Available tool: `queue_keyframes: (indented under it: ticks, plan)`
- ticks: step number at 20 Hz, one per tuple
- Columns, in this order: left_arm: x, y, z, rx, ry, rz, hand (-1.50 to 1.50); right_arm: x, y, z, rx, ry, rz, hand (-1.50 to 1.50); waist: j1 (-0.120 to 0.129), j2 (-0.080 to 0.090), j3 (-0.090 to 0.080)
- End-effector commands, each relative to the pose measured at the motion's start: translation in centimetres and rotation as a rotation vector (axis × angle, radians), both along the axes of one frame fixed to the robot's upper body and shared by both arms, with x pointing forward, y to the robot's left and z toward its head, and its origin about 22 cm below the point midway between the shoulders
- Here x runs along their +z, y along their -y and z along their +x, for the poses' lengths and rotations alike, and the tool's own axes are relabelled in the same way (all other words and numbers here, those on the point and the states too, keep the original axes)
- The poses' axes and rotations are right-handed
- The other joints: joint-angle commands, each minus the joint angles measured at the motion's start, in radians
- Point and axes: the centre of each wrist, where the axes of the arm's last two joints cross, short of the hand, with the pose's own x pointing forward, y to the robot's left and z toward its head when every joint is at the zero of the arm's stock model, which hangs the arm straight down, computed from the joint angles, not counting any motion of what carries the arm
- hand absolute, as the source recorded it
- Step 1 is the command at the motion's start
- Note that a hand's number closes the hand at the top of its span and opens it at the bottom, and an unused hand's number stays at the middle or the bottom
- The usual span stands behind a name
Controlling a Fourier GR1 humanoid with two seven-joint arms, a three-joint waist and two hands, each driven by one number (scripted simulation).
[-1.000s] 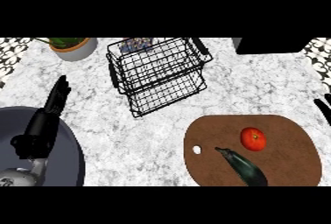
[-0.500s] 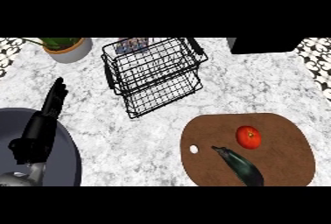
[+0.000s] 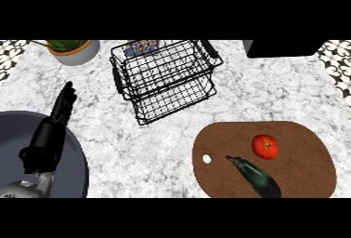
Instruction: Pick the tomato from the cutting board and place it in the tiered basket
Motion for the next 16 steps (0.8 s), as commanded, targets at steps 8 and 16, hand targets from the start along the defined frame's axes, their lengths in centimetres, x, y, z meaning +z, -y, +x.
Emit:
queue_keyframes:
  ticks: [8,16]
  plan:
    - [-1.4,5.2,0.9,-0.038,-0.039,-0.146,0.0,1.0,-6.6,-1.9,-0.035,-0.038,-0.187,-1.5,0.018,0.017,-0.02]
    - [-0.4,5.7,1.1,-0.035,-0.029,-0.164,0.0,-1.3,-8.9,-2.8,-0.044,-0.16,-0.328,-1.5,0.027,0.017,-0.018]
